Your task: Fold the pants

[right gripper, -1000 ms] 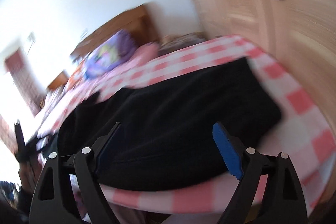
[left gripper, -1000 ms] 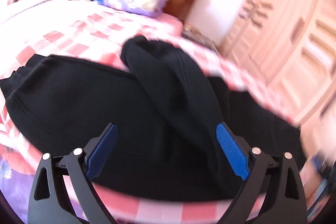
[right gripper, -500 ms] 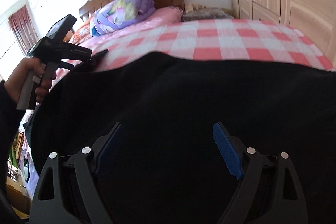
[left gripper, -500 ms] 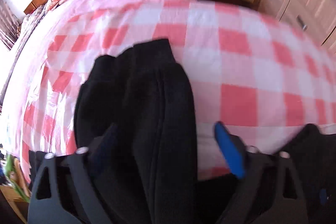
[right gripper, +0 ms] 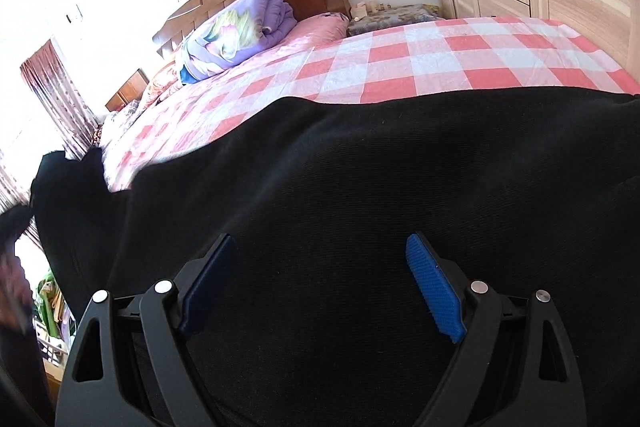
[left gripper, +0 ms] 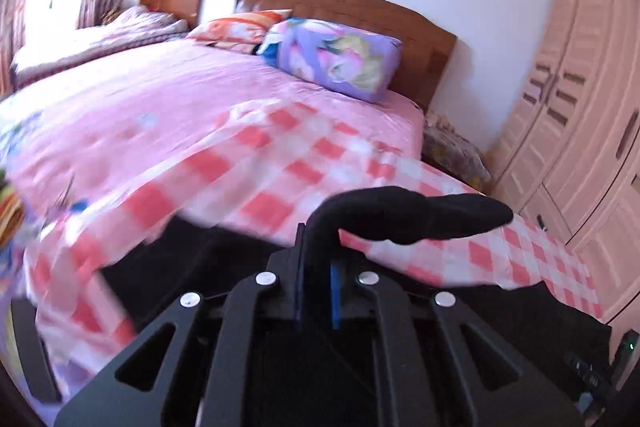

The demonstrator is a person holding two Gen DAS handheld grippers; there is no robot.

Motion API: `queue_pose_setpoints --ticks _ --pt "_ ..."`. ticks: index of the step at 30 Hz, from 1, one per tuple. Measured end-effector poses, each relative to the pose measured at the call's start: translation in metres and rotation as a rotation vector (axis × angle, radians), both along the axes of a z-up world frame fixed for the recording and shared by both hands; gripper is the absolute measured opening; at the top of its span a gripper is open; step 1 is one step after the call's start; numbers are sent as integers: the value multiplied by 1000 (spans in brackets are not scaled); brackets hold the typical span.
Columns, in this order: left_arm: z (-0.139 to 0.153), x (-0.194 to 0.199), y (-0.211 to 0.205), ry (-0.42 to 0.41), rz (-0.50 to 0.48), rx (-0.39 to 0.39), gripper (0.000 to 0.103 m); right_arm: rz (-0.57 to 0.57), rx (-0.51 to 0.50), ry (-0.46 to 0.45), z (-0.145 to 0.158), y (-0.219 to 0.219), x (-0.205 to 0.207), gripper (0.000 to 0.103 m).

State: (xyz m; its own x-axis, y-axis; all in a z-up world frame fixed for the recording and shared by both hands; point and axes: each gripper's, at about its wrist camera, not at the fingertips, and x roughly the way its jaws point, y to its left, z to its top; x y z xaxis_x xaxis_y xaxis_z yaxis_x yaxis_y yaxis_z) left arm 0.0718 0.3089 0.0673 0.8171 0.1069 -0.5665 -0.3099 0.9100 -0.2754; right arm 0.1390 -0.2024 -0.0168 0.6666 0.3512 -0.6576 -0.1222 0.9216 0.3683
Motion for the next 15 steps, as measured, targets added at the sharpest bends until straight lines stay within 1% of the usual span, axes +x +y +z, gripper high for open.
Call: queue_pose_setpoints --ticks 1,2,3,5,6,7,8,9,10,11,13,15 --pt "-11 -15 11 14 12 -1 9 1 1 0 0 0 0 86" --pt "-30 -29 23 52 31 3 9 2 1 1 0 1 0 86" --pt "-48 -35 31 88 38 -9 9 3 -1 2 0 1 1 86" --pt "-93 -39 47 167 28 -82 10 6 -6 4 0 3 1 87" --pt "-106 -42 51 181 32 -102 17 6 -11 5 0 4 1 87" --pt "-113 -49 54 145 37 -115 19 8 -17 5 0 4 1 87" --pt "-113 -53 55 122 36 -118 29 9 -25 6 0 5 1 87" --pt "-112 -56 56 107 32 -126 50 8 -30 5 0 6 1 87" --pt "-109 -57 58 94 30 -135 62 7 -36 5 0 7 1 87" --pt "-105 -57 58 74 40 -139 78 7 -40 4 0 8 1 87" --pt "-101 -57 60 78 67 -115 80 6 -44 3 -1 8 1 87" --pt "-99 -53 65 82 62 -129 81 5 -45 2 -1 8 1 87"
